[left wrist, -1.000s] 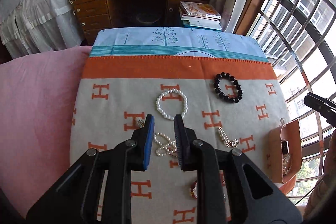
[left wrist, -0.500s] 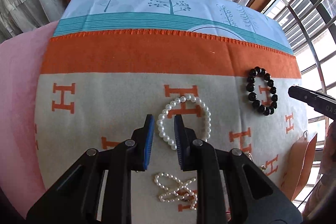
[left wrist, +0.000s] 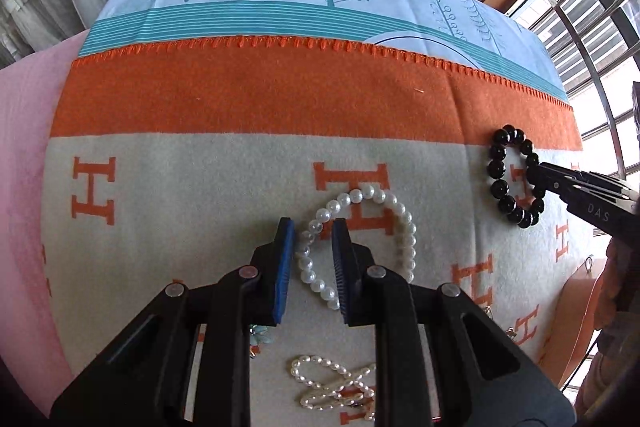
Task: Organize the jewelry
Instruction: 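Grasp the pearl bracelet with the left gripper while the right gripper grasps the black bead bracelet, then carry both bracelets over the pink tray and open both grippers to drop them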
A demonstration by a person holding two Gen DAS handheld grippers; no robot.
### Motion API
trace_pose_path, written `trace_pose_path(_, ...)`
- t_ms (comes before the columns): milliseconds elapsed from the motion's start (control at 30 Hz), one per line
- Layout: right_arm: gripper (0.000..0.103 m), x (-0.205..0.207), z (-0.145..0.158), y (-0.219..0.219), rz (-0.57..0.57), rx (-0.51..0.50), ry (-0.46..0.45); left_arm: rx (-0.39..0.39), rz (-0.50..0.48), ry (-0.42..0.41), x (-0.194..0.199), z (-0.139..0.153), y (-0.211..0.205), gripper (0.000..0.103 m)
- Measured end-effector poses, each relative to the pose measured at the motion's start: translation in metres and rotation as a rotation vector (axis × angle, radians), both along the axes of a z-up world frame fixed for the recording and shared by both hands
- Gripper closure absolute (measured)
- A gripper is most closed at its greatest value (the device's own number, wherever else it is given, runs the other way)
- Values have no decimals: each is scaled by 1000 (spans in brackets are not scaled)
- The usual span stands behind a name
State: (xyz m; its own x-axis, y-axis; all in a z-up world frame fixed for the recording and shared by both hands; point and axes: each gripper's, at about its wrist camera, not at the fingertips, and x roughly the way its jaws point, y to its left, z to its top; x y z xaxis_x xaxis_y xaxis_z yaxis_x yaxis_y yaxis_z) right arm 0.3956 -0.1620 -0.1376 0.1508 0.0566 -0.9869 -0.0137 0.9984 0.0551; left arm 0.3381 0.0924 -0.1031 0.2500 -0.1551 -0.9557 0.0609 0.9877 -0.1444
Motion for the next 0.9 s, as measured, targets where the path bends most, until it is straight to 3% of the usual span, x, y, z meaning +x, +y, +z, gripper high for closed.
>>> trace_pose_path(133, 87, 0, 0, 6, 7, -32, -21, 43, -27, -17, -4, 0, -8, 87)
trace_pose_path(200, 88, -1, 1, 6, -2, -24, -30, 66, -22, -26, -6, 0, -11, 98)
trace_pose_path(300, 88, -6, 8, 4, -16, 3, -47, -13, 17, -23, -8, 1, -6, 98)
trace_pose_path(367, 88, -12, 18, 1, -26, 24, -73, -20, 31, -53, -13, 6, -4, 98)
trace_pose_path(633, 88, -59, 101, -23, -47, 157, -225, -131, 41, -181, -40, 72, -11, 98)
trace_pose_path(900, 88, -154, 198, -82, -82, 234, -405, -200, -72, -304, -90, 149, -59, 98)
